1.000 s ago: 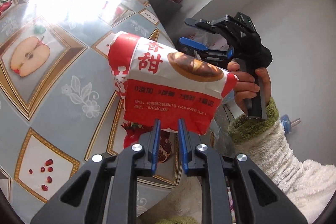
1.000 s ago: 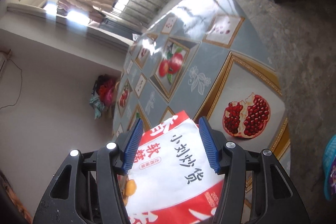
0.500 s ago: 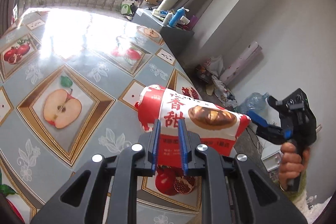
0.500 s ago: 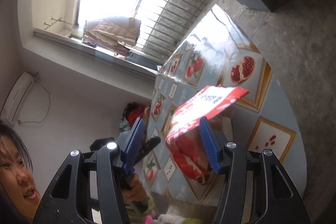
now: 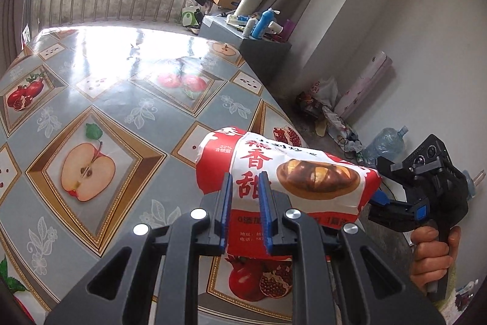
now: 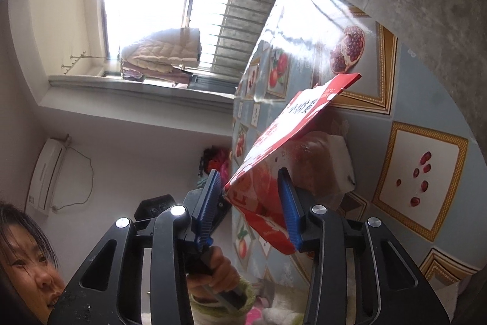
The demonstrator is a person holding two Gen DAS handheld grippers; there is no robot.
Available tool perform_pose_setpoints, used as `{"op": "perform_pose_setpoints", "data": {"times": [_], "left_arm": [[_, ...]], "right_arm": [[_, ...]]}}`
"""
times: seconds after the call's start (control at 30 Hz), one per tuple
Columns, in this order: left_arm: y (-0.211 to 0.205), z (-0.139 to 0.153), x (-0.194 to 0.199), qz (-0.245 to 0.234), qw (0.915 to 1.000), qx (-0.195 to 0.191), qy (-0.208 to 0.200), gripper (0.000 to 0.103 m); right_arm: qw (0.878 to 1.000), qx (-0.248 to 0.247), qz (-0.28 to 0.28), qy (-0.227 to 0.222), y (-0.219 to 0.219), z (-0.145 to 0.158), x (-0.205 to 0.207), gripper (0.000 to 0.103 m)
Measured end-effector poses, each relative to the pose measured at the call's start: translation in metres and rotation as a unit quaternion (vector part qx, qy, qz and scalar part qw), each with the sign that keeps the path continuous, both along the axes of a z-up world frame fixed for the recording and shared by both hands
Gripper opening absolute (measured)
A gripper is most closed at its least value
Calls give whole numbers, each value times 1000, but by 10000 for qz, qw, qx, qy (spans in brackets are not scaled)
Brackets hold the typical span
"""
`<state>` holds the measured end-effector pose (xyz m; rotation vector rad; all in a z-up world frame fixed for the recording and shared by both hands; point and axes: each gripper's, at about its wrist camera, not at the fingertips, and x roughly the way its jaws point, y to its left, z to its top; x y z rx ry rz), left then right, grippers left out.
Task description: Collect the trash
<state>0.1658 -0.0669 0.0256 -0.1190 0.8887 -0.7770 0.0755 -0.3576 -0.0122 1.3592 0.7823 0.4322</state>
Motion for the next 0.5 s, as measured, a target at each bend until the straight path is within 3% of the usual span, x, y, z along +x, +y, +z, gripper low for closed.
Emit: {"op": "perform_pose_setpoints", "data": {"times": [0.17, 0.5], "left_arm": [[-4, -4, 1, -46, 10000, 19, 32, 15], [-13, -9, 2, -96, 9999, 54, 71, 15]], "right_arm": [[10000, -3, 44, -11, 1, 1, 0, 29], [9997, -150, 185, -12, 5, 8, 5, 29]]}}
